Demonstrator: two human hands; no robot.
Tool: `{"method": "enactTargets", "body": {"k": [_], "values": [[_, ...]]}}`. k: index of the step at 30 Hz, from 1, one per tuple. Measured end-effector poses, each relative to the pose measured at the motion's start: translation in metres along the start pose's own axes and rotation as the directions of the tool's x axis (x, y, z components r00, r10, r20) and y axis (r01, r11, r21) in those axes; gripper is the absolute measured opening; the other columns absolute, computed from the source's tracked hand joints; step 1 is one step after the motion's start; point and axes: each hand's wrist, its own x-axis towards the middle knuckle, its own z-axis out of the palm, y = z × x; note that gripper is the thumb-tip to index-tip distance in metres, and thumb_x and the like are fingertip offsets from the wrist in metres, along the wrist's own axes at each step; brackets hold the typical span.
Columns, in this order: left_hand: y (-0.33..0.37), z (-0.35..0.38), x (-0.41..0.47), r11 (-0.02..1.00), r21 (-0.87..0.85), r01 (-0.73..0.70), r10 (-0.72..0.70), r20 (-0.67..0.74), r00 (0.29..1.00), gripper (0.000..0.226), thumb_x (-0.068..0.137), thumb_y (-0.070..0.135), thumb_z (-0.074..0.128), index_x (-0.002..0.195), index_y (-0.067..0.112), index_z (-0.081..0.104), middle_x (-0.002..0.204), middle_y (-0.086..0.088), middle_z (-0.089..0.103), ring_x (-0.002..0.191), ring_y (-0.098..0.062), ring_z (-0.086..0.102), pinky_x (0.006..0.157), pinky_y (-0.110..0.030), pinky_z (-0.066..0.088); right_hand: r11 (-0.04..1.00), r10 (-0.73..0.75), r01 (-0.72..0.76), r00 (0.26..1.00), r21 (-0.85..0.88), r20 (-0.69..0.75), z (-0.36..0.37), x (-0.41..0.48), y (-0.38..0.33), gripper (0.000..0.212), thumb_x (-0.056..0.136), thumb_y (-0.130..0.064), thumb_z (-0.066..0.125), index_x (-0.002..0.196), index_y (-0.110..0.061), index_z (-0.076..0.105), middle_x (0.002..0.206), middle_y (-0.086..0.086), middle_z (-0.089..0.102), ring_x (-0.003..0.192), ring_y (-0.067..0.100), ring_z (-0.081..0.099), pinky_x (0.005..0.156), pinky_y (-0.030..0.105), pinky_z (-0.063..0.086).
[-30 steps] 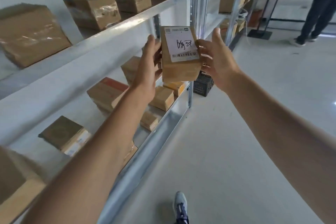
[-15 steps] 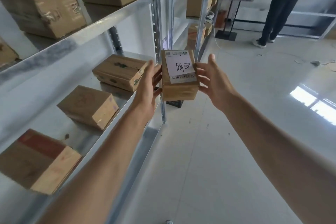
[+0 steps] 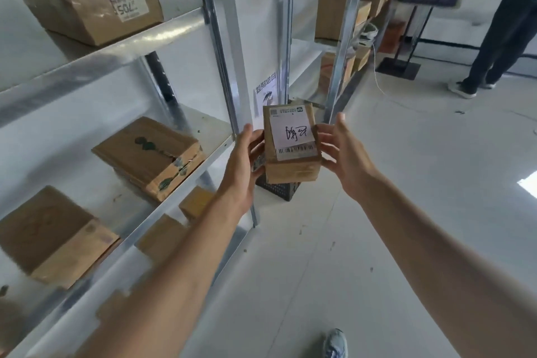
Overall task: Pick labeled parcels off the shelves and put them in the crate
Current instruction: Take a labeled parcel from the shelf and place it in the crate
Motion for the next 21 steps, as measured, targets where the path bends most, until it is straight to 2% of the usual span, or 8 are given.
{"method": "enactTargets", "body": {"k": [7,10,12,15,18,19,21], "values": [[-0.009,0.066,0.081,0.997,-0.064,0.038,-0.046,-0.131,0.99,0.049,0.104,0.057,0.038,0.125,0.021,0.064,0.103,0.008,0.078,0.105,-0.013,0.069,0.093,-0.04,0.049,0.998,0.062,-0.06,0.996,-0.033,0.058,-0.057,0.102,-0.023,0.064,0.107,-0.059,0.021,0.115,-0.019,0.07,0.107,0.0,0.076,0.107,0.017,0.068,0.108,0.043,0.048],[-0.013,0.085,0.122,0.994,-0.094,0.048,-0.063,-0.166,0.984,0.041,0.105,0.055,0.038,0.118,0.025,0.064,0.101,0.011,0.078,0.102,-0.01,0.069,0.09,-0.038,0.051,0.996,0.086,-0.084,0.993,-0.038,0.076,-0.07,0.154,-0.025,0.064,0.108,-0.058,0.022,0.118,-0.016,0.07,0.107,0.001,0.075,0.111,0.021,0.067,0.106,0.042,0.048],[-0.02,0.093,0.153,0.993,-0.107,0.056,-0.076,-0.189,0.979,0.039,0.105,0.055,0.039,0.118,0.028,0.063,0.105,0.013,0.077,0.104,-0.007,0.069,0.089,-0.038,0.05,0.993,0.113,-0.109,0.99,-0.045,0.088,-0.076,0.19,-0.024,0.064,0.108,-0.058,0.024,0.121,-0.015,0.069,0.106,0.0,0.076,0.113,0.023,0.067,0.107,0.043,0.048],[-0.031,0.099,0.2,0.988,-0.137,0.076,-0.104,-0.213,0.971,0.035,0.104,0.056,0.04,0.116,0.032,0.064,0.114,0.011,0.076,0.109,-0.007,0.069,0.096,-0.041,0.05,0.989,0.142,-0.136,0.984,-0.064,0.109,-0.082,0.245,-0.021,0.058,0.108,-0.058,0.027,0.115,-0.019,0.07,0.098,-0.006,0.077,0.105,0.016,0.068,0.108,0.043,0.046],[-0.042,0.102,0.258,0.982,-0.175,0.064,-0.109,-0.257,0.96,0.034,0.104,0.054,0.041,0.116,0.033,0.064,0.111,0.012,0.077,0.098,0.002,0.071,0.096,-0.041,0.049,0.983,0.161,-0.147,0.978,-0.108,0.135,-0.08,0.308,-0.021,0.056,0.108,-0.056,0.026,0.118,-0.019,0.067,0.097,-0.007,0.075,0.1,0.012,0.067,0.106,0.039,0.046],[-0.044,0.102,0.279,0.98,-0.191,0.065,-0.117,-0.276,0.954,0.033,0.105,0.053,0.04,0.116,0.032,0.064,0.106,0.014,0.077,0.093,0.005,0.071,0.095,-0.04,0.049,0.979,0.178,-0.159,0.972,-0.128,0.152,-0.078,0.331,-0.021,0.058,0.109,-0.056,0.025,0.122,-0.017,0.067,0.098,-0.006,0.074,0.101,0.012,0.066,0.105,0.038,0.045],[-0.048,0.106,0.316,0.975,-0.207,0.079,-0.143,-0.317,0.938,0.033,0.106,0.05,0.039,0.114,0.03,0.064,0.095,0.018,0.078,0.084,0.008,0.071,0.09,-0.039,0.048,0.968,0.216,-0.189,0.962,-0.168,0.166,-0.075,0.372,-0.02,0.059,0.109,-0.055,0.025,0.116,-0.017,0.07,0.094,-0.006,0.077,0.1,0.014,0.067,0.1,0.036,0.047]]}}
